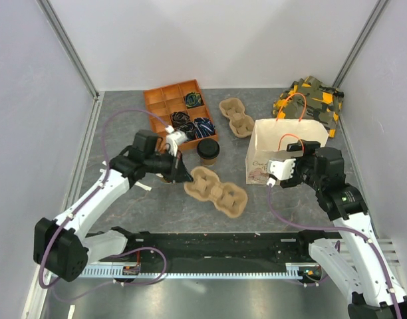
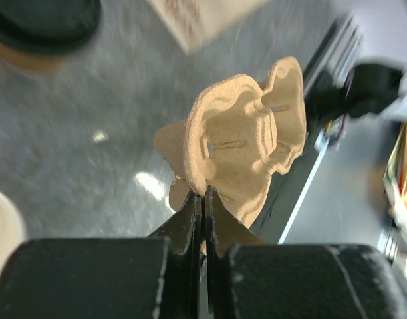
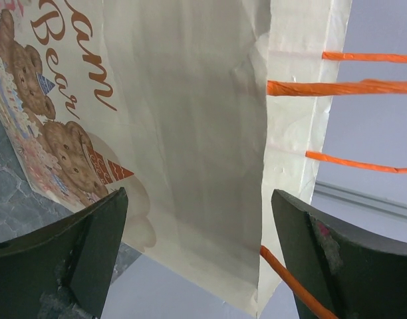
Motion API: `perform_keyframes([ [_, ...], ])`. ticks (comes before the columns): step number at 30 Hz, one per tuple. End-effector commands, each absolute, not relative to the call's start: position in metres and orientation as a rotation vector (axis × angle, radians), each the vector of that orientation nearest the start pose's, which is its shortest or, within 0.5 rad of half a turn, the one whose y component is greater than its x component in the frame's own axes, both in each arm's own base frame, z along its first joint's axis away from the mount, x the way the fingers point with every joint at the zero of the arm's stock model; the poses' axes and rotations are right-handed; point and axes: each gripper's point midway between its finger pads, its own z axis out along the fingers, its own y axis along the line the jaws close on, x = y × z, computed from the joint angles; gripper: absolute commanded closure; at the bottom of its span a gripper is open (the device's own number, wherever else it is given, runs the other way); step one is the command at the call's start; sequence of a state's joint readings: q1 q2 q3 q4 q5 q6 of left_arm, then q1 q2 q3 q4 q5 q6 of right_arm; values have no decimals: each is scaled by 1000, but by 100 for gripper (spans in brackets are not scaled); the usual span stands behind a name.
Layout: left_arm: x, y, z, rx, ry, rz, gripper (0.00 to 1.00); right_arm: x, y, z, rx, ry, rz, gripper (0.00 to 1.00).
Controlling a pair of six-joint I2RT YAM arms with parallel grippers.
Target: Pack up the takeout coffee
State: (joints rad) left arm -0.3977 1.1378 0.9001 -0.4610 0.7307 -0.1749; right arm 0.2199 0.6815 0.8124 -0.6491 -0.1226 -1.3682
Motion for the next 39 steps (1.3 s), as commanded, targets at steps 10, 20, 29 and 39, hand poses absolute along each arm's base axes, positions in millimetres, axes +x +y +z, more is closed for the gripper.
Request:
perform_keyframes([
  [10,194,-239,89,846,2551,-929,90,262,41,241,-1634,1380,-593,2],
  [20,205,-250,135,885,2395,-1045,40,260,42,239,-1680,1353,-605,2],
  [29,199,-279,307,1295,1538,-1006,12,256,40,233,-1751,1290,-655,2],
  [39,216,-370,331,1657,1045,-632,18,261,34,237,-1746,1336,-677,2],
])
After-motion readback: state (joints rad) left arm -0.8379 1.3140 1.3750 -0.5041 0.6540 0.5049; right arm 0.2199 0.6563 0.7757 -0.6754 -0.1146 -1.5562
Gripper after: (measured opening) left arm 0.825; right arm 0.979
